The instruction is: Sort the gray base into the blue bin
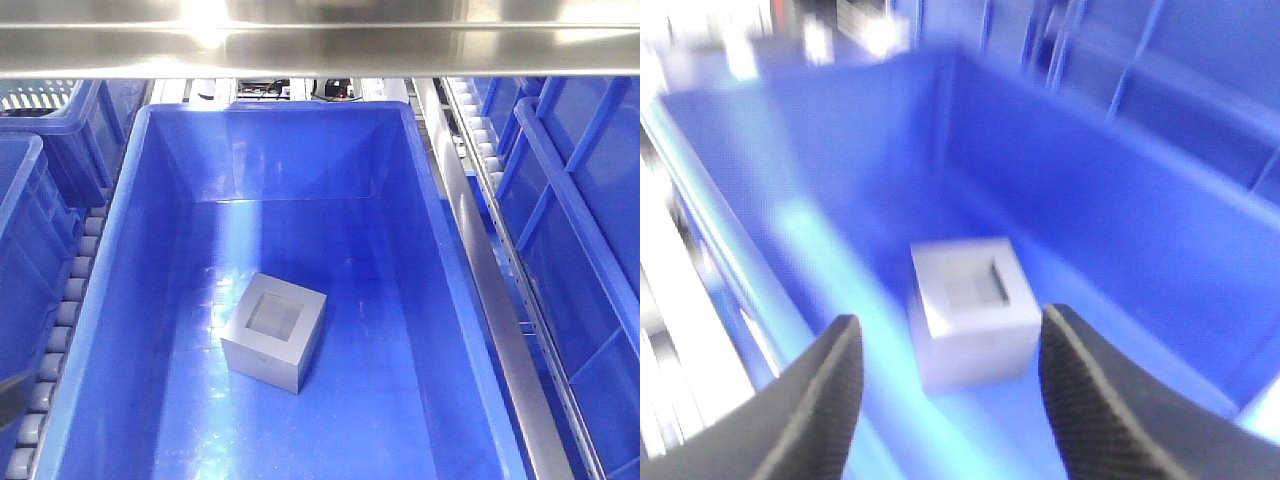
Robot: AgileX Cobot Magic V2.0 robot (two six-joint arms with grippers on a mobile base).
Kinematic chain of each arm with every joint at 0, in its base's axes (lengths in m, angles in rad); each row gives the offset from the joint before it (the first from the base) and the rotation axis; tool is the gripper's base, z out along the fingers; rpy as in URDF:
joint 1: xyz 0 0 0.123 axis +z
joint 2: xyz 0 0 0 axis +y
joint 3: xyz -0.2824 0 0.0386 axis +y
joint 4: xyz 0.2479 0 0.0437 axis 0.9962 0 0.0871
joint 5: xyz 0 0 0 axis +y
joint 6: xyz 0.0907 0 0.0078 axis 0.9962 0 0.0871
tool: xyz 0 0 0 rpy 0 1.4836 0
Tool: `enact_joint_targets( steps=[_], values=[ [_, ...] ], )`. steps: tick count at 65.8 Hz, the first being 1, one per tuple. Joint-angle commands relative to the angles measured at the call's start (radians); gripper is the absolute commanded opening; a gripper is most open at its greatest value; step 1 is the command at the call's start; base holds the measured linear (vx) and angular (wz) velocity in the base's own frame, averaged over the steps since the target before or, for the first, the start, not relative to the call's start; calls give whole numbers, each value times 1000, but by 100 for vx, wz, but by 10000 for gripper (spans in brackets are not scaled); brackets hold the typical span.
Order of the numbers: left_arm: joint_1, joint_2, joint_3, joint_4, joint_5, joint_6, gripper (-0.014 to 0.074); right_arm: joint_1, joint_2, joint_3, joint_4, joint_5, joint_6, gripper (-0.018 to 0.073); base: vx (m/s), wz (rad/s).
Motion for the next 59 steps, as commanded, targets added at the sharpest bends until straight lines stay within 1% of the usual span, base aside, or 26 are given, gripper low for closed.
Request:
enact_joint_targets(
  steps=[1, 8, 14, 21, 29, 32, 59],
  values=[
    [-6, -63, -25, -6, -21, 5, 368, -5, -11, 14, -11, -78, -5, -9, 0, 0],
    [-6, -137, -25, -6, 17, 5, 330, -5, -11, 14, -11, -78, -5, -9, 0, 0],
    [-6, -187, -25, -7, 27, 5, 278, -5, -11, 14, -11, -78, -5, -9, 0, 0],
    [-6, -220, -25, -7, 15, 4, 181, -5, -11, 14, -11, -78, -5, -9, 0, 0],
    [-6, -230, -25, -7, 24, 4, 32, -5, -11, 14, -11, -78, -5, -9, 0, 0],
    [-6, -230, -25, -7, 24, 4, -9, -5, -11, 14, -11, -78, -5, -9, 0, 0],
    [-6, -230, -25, -14, 49, 2, -7, -5, -11, 14, -11, -78, -5, -9, 0, 0]
  ],
)
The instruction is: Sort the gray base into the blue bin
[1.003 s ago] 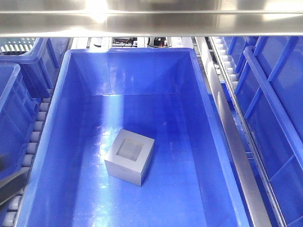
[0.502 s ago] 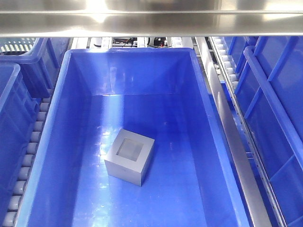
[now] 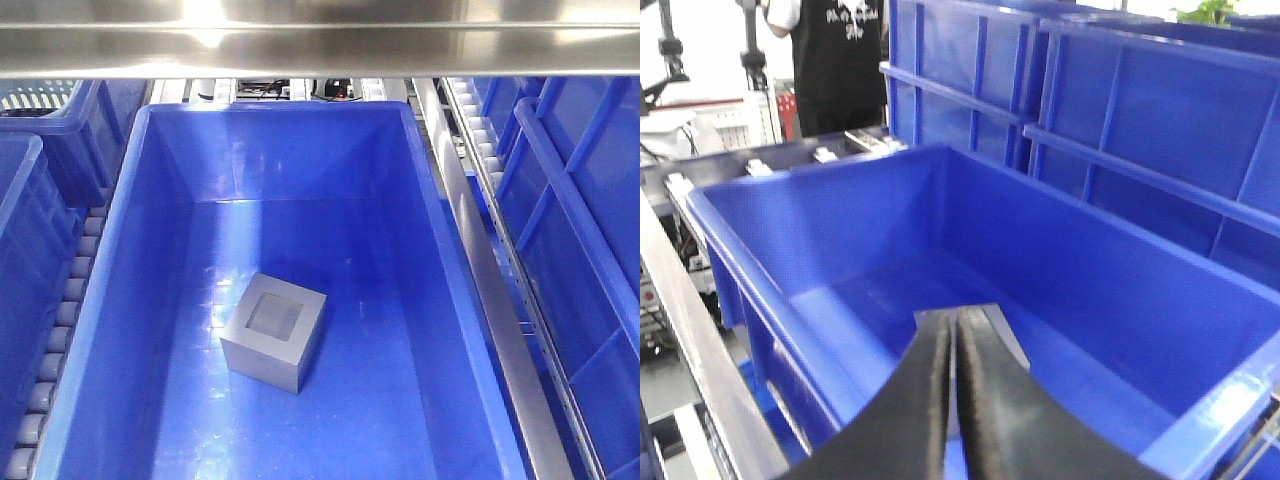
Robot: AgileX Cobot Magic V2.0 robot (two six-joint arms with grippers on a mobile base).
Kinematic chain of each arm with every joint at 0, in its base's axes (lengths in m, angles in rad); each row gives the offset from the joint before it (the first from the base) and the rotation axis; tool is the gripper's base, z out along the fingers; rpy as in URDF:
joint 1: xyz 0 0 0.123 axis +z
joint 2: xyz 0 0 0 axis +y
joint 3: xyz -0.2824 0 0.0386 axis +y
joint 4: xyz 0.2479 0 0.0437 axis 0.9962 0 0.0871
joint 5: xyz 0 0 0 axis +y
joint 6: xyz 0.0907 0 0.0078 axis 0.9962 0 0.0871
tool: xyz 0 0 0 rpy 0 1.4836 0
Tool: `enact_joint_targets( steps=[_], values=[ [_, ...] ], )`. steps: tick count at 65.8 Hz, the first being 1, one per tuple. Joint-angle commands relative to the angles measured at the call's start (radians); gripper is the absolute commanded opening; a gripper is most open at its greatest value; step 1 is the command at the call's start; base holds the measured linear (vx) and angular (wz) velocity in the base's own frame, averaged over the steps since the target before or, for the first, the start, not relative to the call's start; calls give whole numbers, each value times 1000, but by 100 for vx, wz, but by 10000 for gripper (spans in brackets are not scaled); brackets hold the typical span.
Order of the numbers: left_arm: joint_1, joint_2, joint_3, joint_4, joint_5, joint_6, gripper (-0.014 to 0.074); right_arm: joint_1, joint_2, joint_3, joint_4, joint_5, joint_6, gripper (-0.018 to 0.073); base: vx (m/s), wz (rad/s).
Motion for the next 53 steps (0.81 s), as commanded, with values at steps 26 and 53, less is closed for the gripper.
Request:
enact_joint_targets(
  steps=[26, 53],
  values=[
    [-6, 17, -9, 35, -136, 3, -7, -5, -11, 14, -11, -78, -5, -9, 0, 0],
    [370, 17, 263, 41, -466, -3, -7, -5, -11, 14, -11, -78, -5, -9, 0, 0]
  ],
)
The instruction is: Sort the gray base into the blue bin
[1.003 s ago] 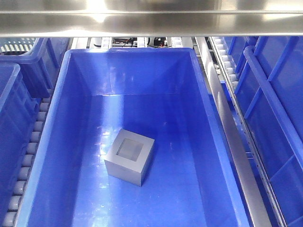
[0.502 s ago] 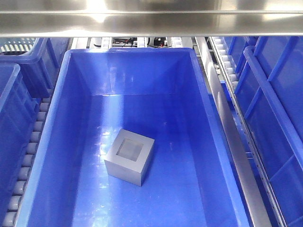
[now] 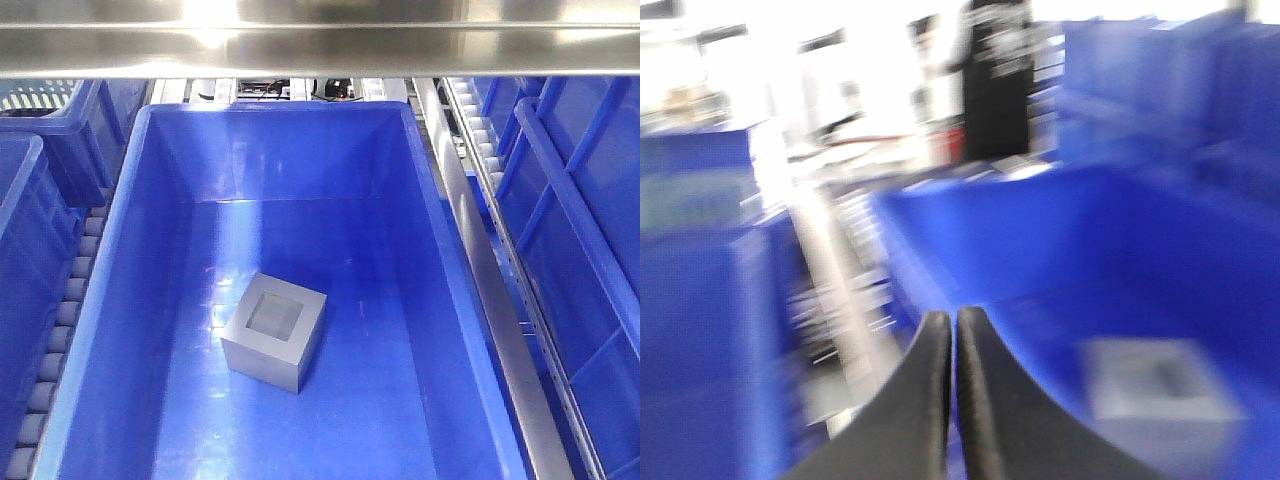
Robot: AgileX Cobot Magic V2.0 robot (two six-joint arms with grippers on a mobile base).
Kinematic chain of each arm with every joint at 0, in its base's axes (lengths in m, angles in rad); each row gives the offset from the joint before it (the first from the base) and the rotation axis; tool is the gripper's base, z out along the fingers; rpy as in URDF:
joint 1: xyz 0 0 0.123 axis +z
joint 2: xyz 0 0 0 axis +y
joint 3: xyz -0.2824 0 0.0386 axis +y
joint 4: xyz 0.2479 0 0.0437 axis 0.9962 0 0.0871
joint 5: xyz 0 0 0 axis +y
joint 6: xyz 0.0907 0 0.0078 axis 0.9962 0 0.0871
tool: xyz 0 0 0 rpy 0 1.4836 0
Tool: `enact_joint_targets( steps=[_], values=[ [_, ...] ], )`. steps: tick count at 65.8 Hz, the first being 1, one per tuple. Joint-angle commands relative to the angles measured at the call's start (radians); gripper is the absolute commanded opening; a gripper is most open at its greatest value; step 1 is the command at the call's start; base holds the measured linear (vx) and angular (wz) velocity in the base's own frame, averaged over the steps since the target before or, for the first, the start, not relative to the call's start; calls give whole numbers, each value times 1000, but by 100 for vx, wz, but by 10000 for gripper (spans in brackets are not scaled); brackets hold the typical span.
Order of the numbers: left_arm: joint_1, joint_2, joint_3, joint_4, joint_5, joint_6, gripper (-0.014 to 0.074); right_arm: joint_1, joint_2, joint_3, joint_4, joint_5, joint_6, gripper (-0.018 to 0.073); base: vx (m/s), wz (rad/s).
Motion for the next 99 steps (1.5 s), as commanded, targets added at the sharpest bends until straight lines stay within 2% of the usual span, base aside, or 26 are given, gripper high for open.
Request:
enact_joint_targets(
  steps=[1, 14, 25, 32, 49, 72, 99],
  values=[
    [87, 17, 32, -8, -138, -6, -7, -5, -11, 14, -11, -78, -5, -9, 0, 0],
    [196, 16, 152, -8, -290, -6, -7, -5, -11, 14, -11, -78, -5, -9, 0, 0],
    [213, -2, 270, -8, -423, -16, -6, -5, -11, 14, -11, -78, -5, -9, 0, 0],
    [219, -20, 267, -8, -391, -29, -6, -5, -11, 14, -11, -78, -5, -9, 0, 0],
    [294, -20, 268, -7, -382, -29, -6, -5, -11, 14, -11, -78, -5, -9, 0, 0],
    [295, -23, 268, 1, -319, -29, -6, -5, -11, 14, -11, -78, -5, -9, 0, 0],
    [291, -23, 268, -5, -301, -41, -6, -5, -11, 14, -11, -78, -5, -9, 0, 0]
  ],
)
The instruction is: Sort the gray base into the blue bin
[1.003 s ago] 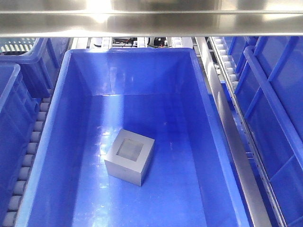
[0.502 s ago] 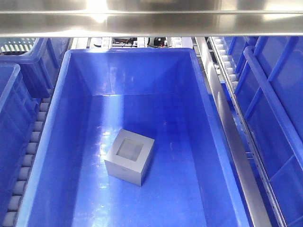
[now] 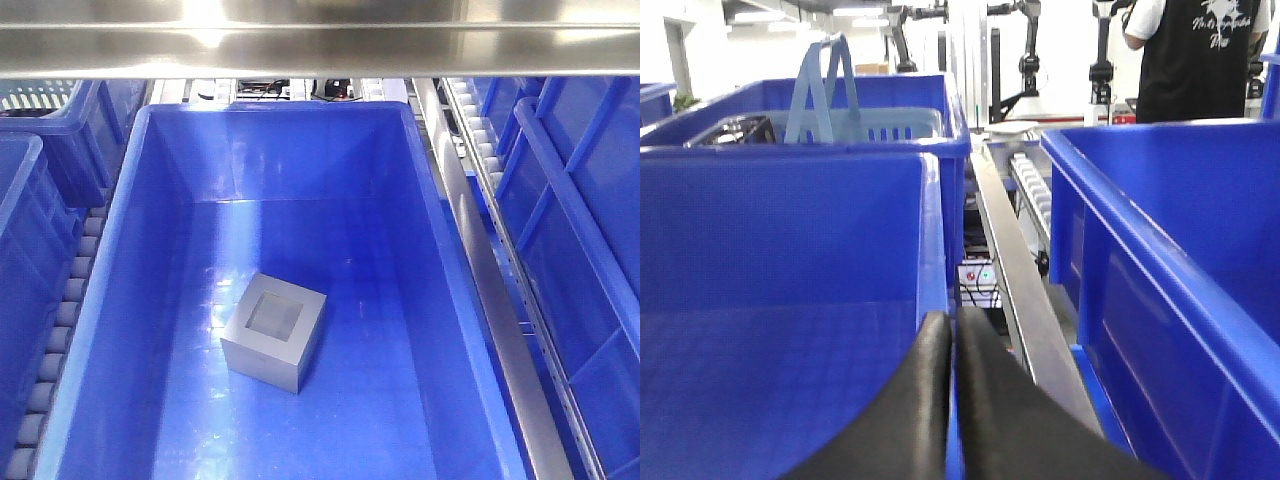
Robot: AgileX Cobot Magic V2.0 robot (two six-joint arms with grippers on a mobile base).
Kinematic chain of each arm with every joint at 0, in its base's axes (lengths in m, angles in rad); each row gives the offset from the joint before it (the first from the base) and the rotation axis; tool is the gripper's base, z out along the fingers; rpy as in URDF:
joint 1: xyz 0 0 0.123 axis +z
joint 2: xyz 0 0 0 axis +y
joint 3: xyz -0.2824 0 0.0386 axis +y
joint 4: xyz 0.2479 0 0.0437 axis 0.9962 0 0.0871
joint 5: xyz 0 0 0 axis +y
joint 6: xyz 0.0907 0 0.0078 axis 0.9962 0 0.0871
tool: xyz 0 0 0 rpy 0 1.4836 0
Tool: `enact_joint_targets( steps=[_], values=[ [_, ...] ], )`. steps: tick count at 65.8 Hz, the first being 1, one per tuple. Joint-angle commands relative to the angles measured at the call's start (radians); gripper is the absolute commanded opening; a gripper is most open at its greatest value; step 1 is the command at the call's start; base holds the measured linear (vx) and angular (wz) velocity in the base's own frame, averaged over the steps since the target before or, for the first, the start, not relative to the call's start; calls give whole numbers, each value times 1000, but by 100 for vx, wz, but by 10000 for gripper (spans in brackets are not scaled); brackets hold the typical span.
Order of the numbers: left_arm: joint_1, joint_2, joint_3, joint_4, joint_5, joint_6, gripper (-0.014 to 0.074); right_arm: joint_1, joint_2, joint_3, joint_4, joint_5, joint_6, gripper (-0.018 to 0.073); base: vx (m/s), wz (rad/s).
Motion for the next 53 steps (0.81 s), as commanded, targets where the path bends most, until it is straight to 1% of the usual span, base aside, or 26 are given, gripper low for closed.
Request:
enact_joint_targets(
  steps=[1, 6, 15, 53],
  values=[
    [-2, -20, 30, -7, -64, -12, -6, -5, -11, 14, -11, -78, -5, -9, 0, 0],
    [-2, -20, 30, -6, -64, -24, -6, -5, -11, 14, -11, -78, -5, -9, 0, 0],
    [-2, -20, 30, -2, -64, -83, -6, -5, -11, 14, -11, -78, -5, -9, 0, 0],
    [-2, -17, 28, -3, -63, -83, -6, -5, -11, 14, -11, -78, -5, -9, 0, 0]
  ],
)
